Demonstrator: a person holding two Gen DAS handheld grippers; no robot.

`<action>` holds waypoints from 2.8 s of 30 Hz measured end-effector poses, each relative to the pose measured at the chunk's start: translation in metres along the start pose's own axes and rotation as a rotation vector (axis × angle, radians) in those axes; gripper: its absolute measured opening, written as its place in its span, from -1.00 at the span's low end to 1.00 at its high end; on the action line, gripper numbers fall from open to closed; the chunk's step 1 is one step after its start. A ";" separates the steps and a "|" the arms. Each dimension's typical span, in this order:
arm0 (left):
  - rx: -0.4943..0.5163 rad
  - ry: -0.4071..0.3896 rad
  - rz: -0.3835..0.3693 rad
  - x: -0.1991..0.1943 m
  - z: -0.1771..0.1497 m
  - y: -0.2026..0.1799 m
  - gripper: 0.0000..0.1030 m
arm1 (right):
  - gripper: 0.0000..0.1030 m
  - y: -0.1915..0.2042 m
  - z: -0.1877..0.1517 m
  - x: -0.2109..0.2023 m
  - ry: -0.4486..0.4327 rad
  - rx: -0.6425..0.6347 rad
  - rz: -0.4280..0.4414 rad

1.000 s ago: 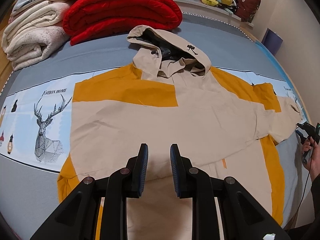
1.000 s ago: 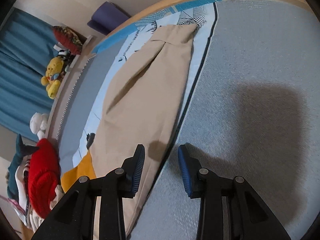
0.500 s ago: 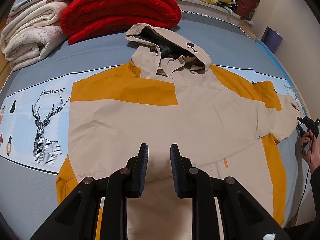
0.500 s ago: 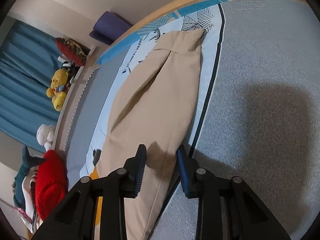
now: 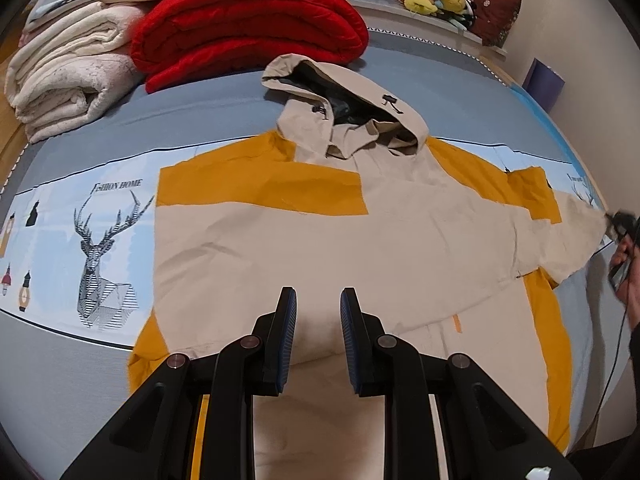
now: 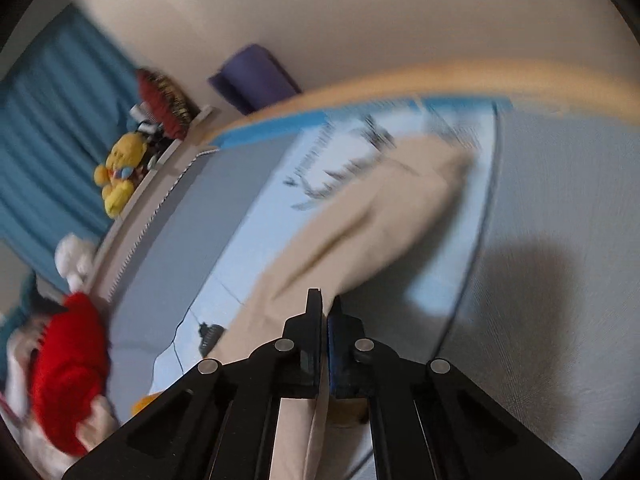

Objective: Fold large clothes

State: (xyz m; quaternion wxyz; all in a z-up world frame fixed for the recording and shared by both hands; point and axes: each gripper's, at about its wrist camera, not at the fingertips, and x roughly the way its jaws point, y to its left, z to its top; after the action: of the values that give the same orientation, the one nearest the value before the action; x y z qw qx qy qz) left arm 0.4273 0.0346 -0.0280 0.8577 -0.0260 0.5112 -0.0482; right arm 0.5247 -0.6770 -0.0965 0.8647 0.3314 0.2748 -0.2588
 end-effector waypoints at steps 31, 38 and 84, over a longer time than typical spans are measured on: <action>-0.279 0.054 -0.086 -0.014 0.009 0.090 -0.61 | -0.04 0.268 -0.293 -0.234 0.522 -0.637 0.475; -0.047 0.120 -0.148 0.022 -0.010 -0.018 -0.50 | -0.04 0.239 -0.297 -0.173 0.669 -0.487 0.280; -0.632 0.182 -0.166 -0.009 -0.052 0.122 -0.87 | -0.42 0.173 -0.312 -0.127 0.797 -0.209 -0.063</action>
State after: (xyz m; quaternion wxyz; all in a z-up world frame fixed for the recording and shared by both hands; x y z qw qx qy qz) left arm 0.3844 0.1570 -0.0566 0.7512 -0.3275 0.5717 0.0409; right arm 0.4478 -0.3080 -0.1360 0.7113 0.3072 0.6230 -0.1074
